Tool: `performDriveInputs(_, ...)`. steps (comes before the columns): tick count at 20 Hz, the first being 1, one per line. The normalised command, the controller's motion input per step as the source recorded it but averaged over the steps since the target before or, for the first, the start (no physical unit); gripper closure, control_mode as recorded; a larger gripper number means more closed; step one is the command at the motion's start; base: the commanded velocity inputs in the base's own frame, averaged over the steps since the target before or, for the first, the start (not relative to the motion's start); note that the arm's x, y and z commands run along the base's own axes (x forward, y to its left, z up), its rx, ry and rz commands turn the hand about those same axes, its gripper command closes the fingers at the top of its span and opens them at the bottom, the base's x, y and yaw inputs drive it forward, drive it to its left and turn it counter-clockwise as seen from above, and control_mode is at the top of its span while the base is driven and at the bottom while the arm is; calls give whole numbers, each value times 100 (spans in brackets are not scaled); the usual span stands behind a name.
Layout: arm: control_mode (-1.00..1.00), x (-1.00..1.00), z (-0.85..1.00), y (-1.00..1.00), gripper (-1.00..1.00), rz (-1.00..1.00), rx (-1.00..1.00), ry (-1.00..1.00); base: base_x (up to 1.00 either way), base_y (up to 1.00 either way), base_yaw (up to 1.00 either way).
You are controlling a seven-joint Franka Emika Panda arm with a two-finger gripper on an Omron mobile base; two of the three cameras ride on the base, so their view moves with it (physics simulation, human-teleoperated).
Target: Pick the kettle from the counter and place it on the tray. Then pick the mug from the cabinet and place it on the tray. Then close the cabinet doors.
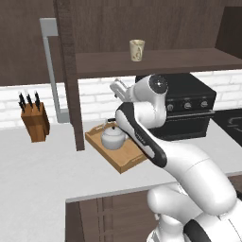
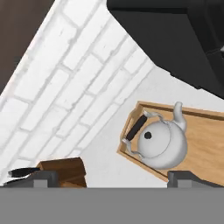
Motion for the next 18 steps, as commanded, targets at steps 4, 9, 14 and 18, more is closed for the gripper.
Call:
performDriveInputs(4, -100, -39, 7, -1, -100, 4, -11, -19, 0, 0, 0)
performDriveInputs(9, -100, -41, 45, -25, -100, 10, -9, -40, 0, 0, 0)
performDriveInputs(14, -100, -25, 84, -37, -100, 9, -16, -39, 0, 0, 0)
performDriveInputs(18, -100, -15, 82, -44, -100, 4, -29, -31, 0, 0, 0)
